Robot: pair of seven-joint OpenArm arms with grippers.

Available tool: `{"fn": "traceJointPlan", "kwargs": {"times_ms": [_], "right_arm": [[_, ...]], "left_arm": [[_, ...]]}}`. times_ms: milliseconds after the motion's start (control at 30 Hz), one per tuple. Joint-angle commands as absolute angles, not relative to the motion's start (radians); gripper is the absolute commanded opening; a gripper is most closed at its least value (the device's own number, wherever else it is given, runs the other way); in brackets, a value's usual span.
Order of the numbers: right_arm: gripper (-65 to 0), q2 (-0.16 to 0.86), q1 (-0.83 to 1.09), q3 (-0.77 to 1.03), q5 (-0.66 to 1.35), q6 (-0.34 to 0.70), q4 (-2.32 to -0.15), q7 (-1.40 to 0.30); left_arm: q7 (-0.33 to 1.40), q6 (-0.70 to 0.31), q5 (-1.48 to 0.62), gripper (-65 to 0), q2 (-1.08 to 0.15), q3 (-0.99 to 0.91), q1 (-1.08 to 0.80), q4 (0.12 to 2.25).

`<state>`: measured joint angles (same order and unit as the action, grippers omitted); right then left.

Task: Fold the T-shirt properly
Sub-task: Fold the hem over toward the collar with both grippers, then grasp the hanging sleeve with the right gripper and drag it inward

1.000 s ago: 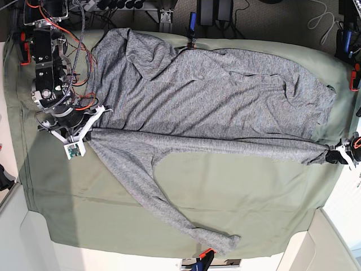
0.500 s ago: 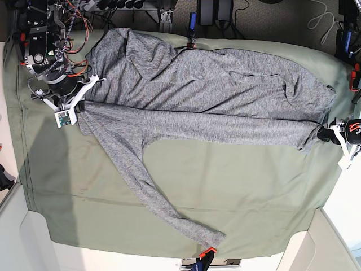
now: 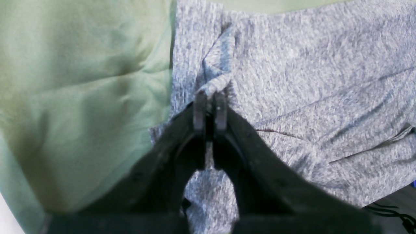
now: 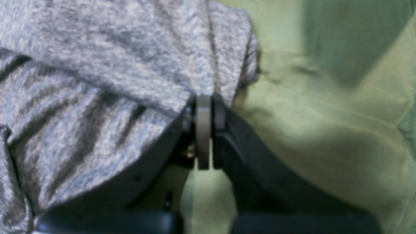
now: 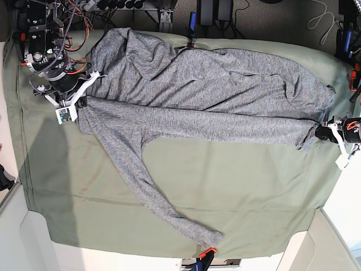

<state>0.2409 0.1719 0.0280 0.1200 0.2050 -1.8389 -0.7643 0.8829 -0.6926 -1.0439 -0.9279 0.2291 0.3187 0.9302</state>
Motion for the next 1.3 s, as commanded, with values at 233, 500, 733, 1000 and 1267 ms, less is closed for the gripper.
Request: {"fn": "traceJointPlan", "kwargs": {"times_ms": [233,500,733,1000,1267], "right_arm": [[-44.3,0.249,0.160,0.033,0.124,0.178,-1.854,-0.741],[-37.8,0.248,0.152,0.033,0.168,0.179,-1.905,-0.708],[-37.8,0.168,0.049,0.032,0.184,0.179,-1.911,-0.706],[-37.8,0.072,-0.145,-0.032,0.159,0.207,-1.766,-0.645],[-35.6,0.035,-0.422,-0.170,-0.035,0.200,-1.352,-0.528]], "left_arm": [[0.873,-0.698,-1.057,-36.2,-0.957,0.220,0.340,0.942],[0.873,-0.698,-1.058,-33.6,-0.957,0.220,0.341,0.942],[0.873,-0.698,-1.090,-33.6,-0.956,0.136,0.352,0.944],[0.878,-0.698,-1.126,-33.6,-0.944,0.075,0.351,0.989],[0.880,-0.698,-1.090,-33.6,-0.866,0.075,0.351,0.996]]}}
